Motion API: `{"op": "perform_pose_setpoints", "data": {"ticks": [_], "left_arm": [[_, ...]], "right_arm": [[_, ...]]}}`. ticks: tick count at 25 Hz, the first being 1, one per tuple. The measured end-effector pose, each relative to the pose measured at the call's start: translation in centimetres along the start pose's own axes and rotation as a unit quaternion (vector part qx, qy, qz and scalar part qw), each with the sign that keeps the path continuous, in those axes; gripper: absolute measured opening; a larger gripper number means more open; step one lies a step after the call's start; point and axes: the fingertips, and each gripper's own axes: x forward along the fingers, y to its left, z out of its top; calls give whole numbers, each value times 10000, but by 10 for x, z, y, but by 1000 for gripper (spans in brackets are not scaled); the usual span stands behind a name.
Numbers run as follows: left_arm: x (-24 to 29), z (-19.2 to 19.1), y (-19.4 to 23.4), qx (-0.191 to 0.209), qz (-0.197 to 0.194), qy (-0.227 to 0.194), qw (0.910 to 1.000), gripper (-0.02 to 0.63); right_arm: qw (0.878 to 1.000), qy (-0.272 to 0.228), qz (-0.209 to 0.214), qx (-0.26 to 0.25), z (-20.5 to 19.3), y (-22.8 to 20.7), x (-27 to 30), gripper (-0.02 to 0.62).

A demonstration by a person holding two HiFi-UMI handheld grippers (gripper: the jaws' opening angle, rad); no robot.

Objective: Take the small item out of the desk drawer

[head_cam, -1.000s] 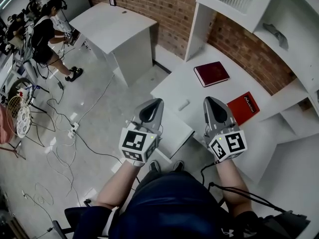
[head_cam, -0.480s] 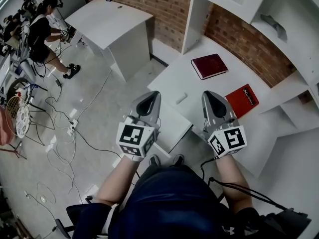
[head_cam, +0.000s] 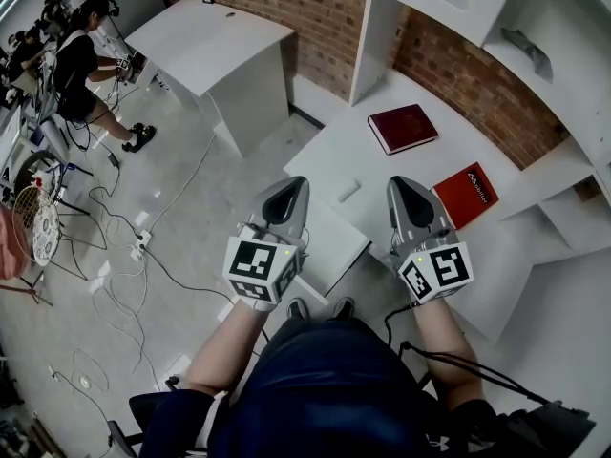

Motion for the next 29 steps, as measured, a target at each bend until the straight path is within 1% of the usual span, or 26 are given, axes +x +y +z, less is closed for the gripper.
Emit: {"op": "perform_pose_setpoints", "data": {"ticks": [5,10,29], "left_arm": [[2,-1,4,-33,8,28,10000,3],[7,-14,7,21,-60,65,10000,3],[27,-25,18,-13,-116,231,9997,3]], "right_arm": [[10000,48,6,10,-3,0,4,2],[10000,76,13,24,-7,-3,7,2],[9997,199,-11,137,-22,-14,23,2]]}}
